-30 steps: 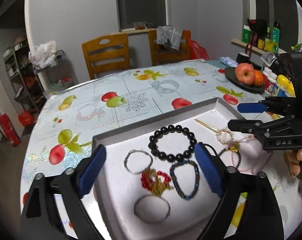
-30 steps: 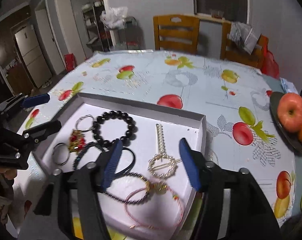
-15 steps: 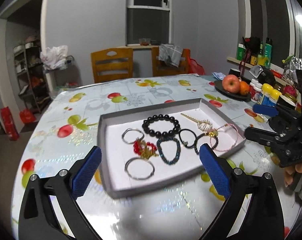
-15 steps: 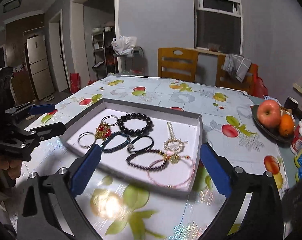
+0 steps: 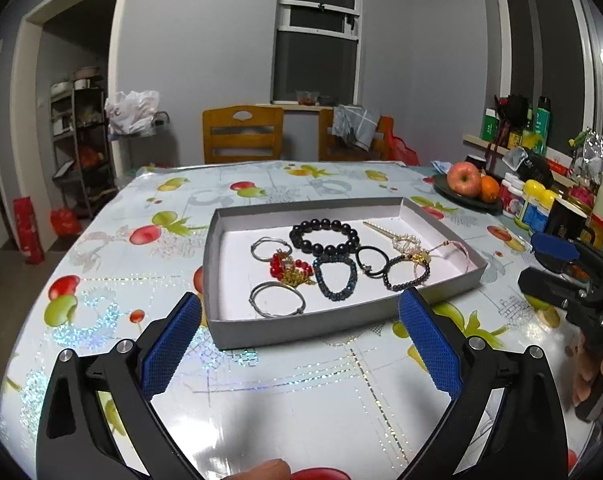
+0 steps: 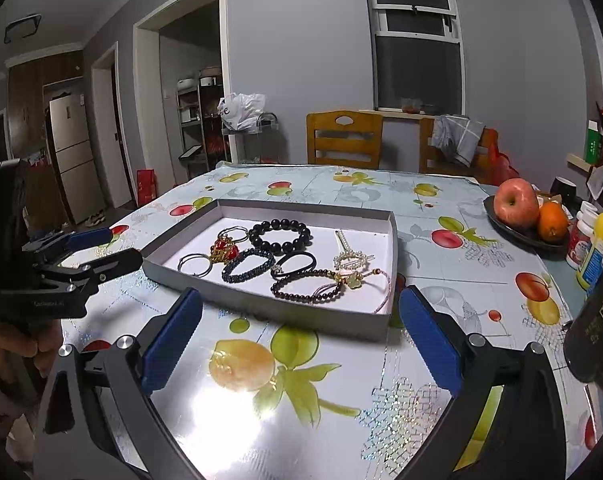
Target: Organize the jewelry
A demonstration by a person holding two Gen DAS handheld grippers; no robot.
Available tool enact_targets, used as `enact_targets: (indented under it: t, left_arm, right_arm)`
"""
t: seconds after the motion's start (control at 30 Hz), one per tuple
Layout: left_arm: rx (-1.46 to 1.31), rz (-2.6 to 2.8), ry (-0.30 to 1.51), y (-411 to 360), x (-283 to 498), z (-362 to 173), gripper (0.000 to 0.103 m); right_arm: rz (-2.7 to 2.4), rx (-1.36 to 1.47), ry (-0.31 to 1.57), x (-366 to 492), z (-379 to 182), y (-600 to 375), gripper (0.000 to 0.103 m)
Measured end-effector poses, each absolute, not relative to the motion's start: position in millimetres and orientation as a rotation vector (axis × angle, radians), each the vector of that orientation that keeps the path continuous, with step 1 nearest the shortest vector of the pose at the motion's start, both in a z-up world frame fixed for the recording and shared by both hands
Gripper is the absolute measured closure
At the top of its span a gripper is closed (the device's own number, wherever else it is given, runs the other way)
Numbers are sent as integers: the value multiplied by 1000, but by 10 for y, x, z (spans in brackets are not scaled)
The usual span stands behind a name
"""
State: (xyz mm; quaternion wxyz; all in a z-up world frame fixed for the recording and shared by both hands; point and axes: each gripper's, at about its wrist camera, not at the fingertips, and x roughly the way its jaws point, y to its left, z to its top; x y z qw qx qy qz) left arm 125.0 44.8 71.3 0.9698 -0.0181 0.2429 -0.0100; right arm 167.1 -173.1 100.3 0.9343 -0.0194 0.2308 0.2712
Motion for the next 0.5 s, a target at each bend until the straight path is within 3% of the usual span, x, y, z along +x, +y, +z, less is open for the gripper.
enact_targets:
  t: [0.5]
  left_arm:
    - [10, -15, 455, 359, 1184, 753, 5]
  right_arm:
    - [514, -48, 466, 1652, 959, -1726, 6]
